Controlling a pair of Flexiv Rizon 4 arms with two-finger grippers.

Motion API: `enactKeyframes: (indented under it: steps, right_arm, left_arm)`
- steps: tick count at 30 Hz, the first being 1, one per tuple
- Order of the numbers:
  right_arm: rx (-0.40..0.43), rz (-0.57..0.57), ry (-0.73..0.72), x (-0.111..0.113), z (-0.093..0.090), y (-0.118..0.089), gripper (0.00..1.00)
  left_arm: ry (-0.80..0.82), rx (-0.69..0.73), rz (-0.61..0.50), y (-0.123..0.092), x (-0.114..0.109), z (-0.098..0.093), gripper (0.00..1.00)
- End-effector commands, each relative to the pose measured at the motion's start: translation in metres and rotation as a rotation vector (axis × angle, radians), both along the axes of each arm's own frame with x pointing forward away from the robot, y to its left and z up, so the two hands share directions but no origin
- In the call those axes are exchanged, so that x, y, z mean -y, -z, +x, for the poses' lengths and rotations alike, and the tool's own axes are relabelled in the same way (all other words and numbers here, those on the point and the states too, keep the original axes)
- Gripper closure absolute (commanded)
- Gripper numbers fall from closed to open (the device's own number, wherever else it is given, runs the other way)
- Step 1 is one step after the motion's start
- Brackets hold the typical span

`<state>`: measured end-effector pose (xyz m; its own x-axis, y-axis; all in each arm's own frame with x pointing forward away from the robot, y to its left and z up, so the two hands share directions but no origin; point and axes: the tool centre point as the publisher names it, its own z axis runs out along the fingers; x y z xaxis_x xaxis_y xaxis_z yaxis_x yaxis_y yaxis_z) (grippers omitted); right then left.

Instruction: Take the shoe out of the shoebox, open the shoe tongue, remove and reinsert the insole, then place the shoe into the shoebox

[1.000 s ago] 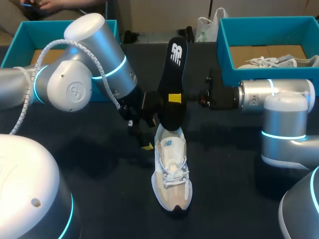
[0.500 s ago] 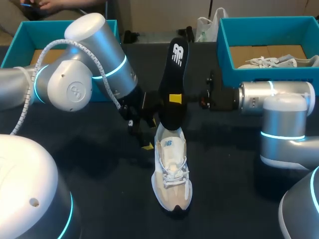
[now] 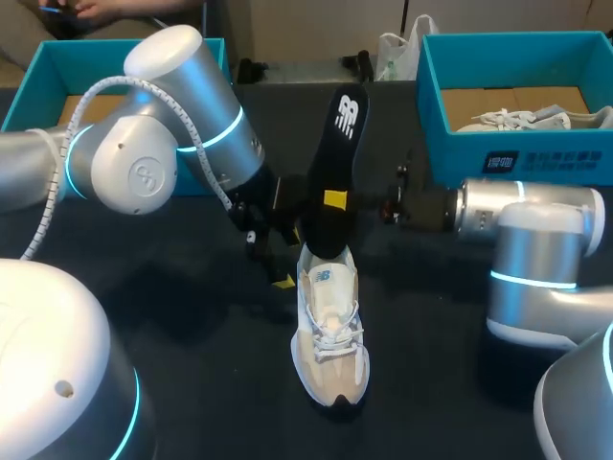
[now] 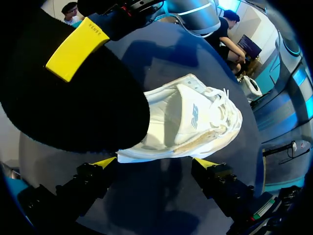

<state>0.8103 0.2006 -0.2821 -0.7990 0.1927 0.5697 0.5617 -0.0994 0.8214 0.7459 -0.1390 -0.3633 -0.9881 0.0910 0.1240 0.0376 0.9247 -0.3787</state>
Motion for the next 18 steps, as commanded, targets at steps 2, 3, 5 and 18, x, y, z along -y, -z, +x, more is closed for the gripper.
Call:
enactKeyframes:
  steps: [2,3,5,18]
  right_arm:
    - [-0.001,-0.009,0.026,-0.002,-0.005,0.001,1.0]
    - [-0.002,-0.009,0.023,-0.001,-0.006,0.001,1.0]
    - [-0.004,-0.013,0.011,0.0,-0.006,0.001,1.0]
    - [-0.03,-0.032,-0.032,0.007,-0.008,0.009,1.0]
  left_arm:
    - [0.0,0.002,0.001,0.0,-0.001,-0.001,0.0]
    - [0.0,0.002,0.001,0.0,-0.001,-0.001,0.0]
    - [0.0,0.002,0.001,0.0,-0.001,-0.001,0.0]
    - [0.0,0.002,0.001,0.0,-0.001,-0.001,0.0]
